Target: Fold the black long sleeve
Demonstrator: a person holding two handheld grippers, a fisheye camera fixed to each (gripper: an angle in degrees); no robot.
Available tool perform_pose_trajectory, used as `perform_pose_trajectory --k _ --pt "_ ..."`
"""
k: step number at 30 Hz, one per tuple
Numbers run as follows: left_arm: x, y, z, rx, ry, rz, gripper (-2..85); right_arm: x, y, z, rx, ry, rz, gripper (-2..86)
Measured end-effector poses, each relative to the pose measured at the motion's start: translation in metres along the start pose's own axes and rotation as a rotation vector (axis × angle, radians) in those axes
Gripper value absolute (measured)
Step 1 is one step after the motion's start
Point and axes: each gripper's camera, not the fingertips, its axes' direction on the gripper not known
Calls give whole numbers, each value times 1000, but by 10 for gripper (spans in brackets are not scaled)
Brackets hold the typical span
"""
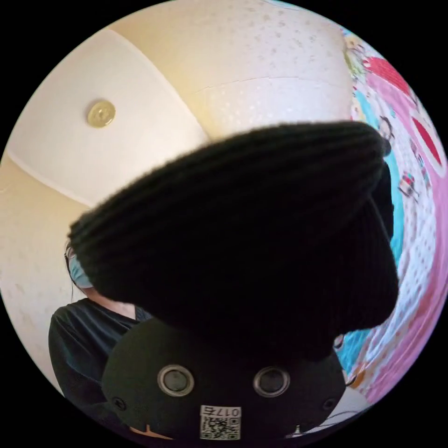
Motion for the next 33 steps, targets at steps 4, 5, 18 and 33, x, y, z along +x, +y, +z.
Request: perform_pose_trajectory --k 4,5,18,33 --pt "18 3 7 -59 -114 44 67 -107 -108 -28 -17 -75 -297 164" --pt "16 6 11 -76 -127 27 68 -123 -122 -36 -18 -64 -339 162" --pt "-45 47 1 -104 -243 -335 70 -144 -157 -385 416 1126 57 114" --pt "-53 -29 54 -293 -303 -321 66 41 206 -321 106 1207 228 6"
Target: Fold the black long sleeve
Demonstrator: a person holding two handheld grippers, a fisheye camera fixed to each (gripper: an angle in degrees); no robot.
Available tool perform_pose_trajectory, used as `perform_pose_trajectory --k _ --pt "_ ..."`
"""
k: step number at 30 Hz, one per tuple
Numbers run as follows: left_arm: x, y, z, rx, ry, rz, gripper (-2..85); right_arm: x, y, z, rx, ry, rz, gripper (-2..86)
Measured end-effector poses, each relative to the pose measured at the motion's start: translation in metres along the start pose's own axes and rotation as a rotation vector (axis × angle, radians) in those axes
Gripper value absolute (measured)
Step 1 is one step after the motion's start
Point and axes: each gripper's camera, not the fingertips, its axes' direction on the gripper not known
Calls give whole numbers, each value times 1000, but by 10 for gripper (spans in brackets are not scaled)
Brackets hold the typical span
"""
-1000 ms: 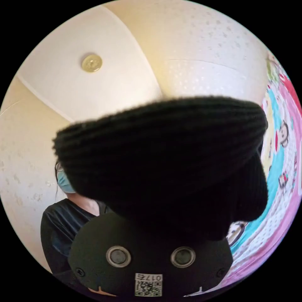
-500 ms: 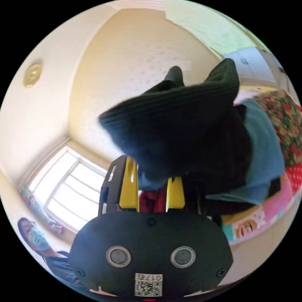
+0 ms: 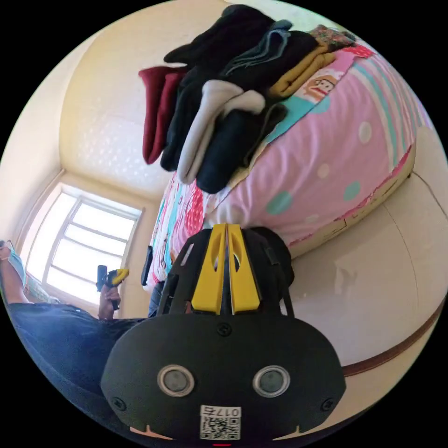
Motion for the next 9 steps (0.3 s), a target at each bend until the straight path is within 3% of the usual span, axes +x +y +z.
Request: perform_pose_trajectory --k 9 --pt "-77 16 -84 203 -5 -202 66 -152 -19 214 -501 25 -563 7"
